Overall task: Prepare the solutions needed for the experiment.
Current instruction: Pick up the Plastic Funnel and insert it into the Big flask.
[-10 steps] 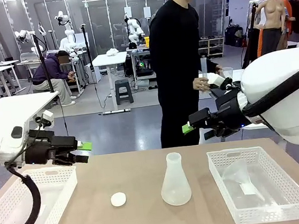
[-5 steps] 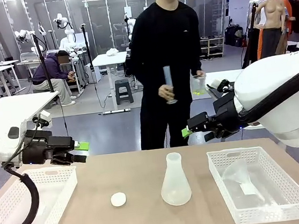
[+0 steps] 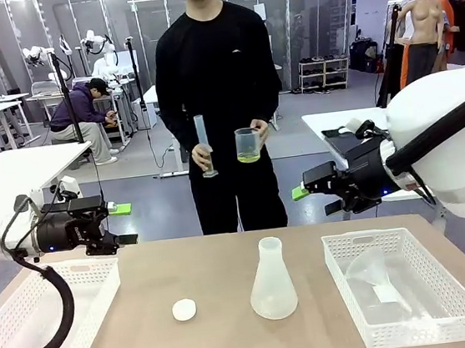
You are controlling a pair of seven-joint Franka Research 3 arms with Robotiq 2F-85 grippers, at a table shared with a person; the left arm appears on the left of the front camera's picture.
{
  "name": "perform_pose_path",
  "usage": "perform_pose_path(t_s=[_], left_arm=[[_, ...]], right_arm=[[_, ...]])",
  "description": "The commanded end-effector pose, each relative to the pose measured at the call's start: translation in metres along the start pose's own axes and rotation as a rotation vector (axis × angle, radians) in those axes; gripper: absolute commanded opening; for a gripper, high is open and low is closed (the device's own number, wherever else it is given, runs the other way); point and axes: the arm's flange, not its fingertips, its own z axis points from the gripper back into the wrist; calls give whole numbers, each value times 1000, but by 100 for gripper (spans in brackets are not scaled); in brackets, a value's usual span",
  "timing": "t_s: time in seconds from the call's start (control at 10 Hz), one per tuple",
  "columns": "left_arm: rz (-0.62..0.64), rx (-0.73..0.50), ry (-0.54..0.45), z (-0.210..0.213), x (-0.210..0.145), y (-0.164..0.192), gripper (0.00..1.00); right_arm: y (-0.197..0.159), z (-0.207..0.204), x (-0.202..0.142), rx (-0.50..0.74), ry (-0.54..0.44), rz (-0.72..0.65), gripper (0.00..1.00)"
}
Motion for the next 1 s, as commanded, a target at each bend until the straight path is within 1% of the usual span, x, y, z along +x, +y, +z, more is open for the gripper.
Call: perform_pose_path(t_s=[0.0,0.1,0.3,0.5,0.6,0.7,0.8,0.9], left_arm=[[26,-72,64,-1,1,-6,100],[45,-128,86,0,0,-8,100],[76,-174,121,4,1,-8,100],[88,-183,156,5,0,-8,100],[91,-207,177,3,1,-6,100],[93,-207,190,2,0,-5,100],[65,-193,182,1,0,-4,100],[76,-208,151,1,-7,-7,100]], right_arm=[[-9,-10,-1,110,6,-62,100],[-12,-10,-1,149,2,-94,100],[-17,-12,1,181,-3,-128,100],[-21,-13,1,181,1,-171,100],[-24,-15,3,189,-4,-184,100],[-25,-16,2,182,-24,-180,100],[-20,-2,-1,157,18,-185,100],[-20,-2,-1,157,18,-185,100]])
